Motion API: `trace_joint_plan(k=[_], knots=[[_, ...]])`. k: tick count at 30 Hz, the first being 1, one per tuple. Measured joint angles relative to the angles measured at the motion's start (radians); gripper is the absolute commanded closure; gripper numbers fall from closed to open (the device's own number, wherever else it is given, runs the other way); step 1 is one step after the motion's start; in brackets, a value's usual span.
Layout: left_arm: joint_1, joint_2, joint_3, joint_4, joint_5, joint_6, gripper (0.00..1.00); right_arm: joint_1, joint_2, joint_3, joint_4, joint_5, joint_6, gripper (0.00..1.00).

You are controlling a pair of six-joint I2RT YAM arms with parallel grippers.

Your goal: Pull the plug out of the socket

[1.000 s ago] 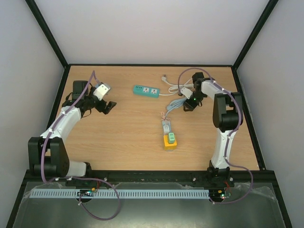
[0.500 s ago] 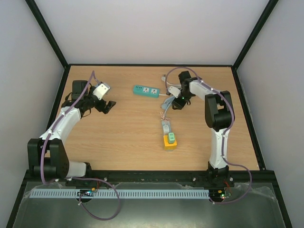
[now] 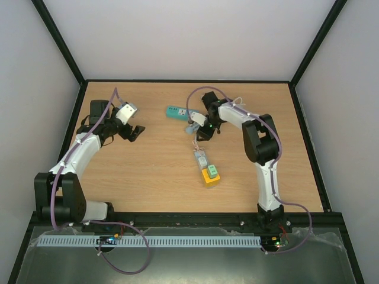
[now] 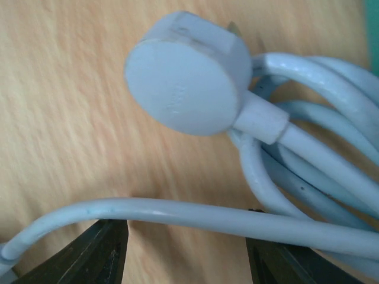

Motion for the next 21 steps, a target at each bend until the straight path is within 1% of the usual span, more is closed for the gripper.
trace_joint_plan(k=[11, 21], knots=[[0.061, 0.001, 0.002, -0.016, 0.064, -0.016, 0.01, 0.157, 0.063, 0.088, -0.003, -0.071, 0.008, 0.46], [0.18, 0.034, 0.024, -0.046, 0.164, -0.037, 0.01, 0.3, 0.096, 0.133, -0.007, -0.132, 0.014, 0.46]])
